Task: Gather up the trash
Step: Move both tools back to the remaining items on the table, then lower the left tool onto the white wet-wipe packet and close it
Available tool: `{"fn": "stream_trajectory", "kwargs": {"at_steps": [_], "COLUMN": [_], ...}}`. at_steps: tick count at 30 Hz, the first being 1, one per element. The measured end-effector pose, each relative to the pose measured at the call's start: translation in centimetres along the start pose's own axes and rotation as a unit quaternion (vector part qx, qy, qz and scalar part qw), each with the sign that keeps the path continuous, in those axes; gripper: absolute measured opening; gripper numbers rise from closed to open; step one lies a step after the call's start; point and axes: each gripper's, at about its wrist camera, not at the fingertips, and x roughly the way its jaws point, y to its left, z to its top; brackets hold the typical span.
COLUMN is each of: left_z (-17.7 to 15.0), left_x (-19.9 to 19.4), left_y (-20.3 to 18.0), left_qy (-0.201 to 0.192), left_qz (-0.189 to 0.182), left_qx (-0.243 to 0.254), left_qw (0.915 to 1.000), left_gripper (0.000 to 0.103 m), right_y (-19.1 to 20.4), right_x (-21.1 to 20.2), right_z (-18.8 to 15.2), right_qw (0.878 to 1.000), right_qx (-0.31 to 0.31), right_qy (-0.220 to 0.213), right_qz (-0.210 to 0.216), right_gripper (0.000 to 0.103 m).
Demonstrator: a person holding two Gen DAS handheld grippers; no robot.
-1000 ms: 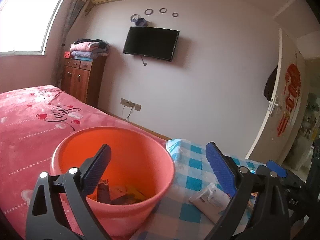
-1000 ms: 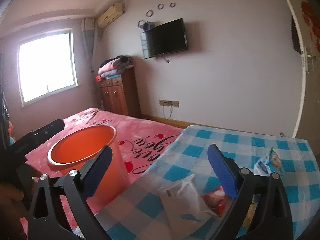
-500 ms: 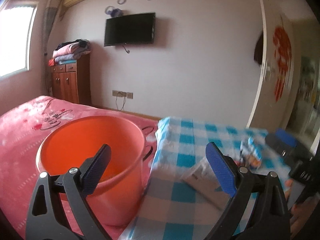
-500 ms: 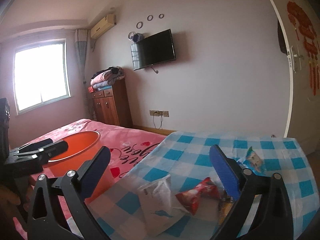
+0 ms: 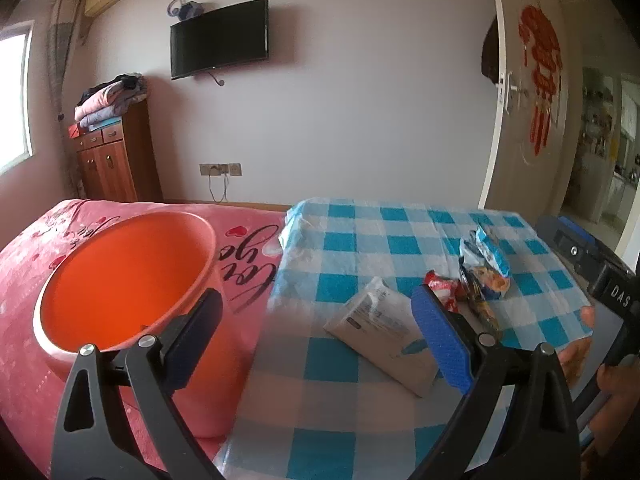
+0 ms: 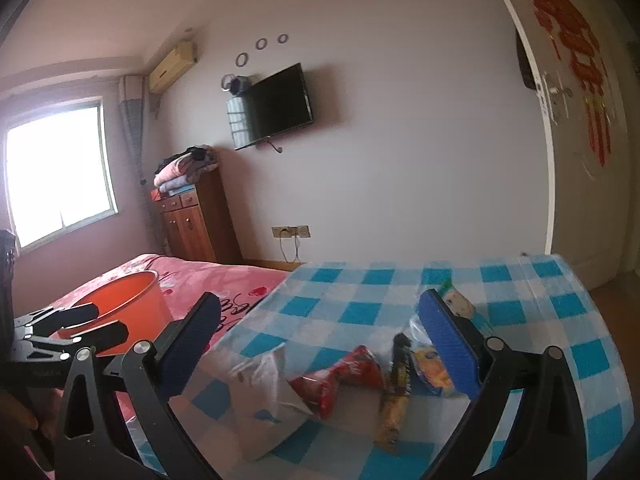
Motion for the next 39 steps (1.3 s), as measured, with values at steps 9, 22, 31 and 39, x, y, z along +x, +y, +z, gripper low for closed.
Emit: {"fn": "stream_trajectory", "kwargs": {"at_steps": [9,22,31,39], "left_z": [-0.4,-1.6,-2.5,-2.6], "left_x": [1.4,5.5,9.7,12.1], "left_y": [-3.3,-6.3,-5.4,-4.6], "left_qy": [0.033,0.107,0.170,0.189], "left_qz": [-0.025,-0.049,-0.072,-0.068], "left_qx": [0.018,-0.010,-0.133,-0.212], "left_qw": [0.9990,0.9930,0.9739,0.9563], "left_gripper": [0.096,0.096,0.096,0.095], "right_y": [-3.3,-8.8,-12.1,-12.2], "right_x": [-0.2,0.1,1.7,4.2], "right_z": [-0.5,-1.8,-2.5,-4.0], "right_qw": [1.000,0.996,0.988,0.979], "right_qx": [0.022,0.059,0.112,0.143], "right_qy": [0.009,0.042,0.091,0.145], "right_qz": [-0.014,-0.052,-0.056,-0.009], "right_gripper": [0.098,0.098,0.098,0.098]}}
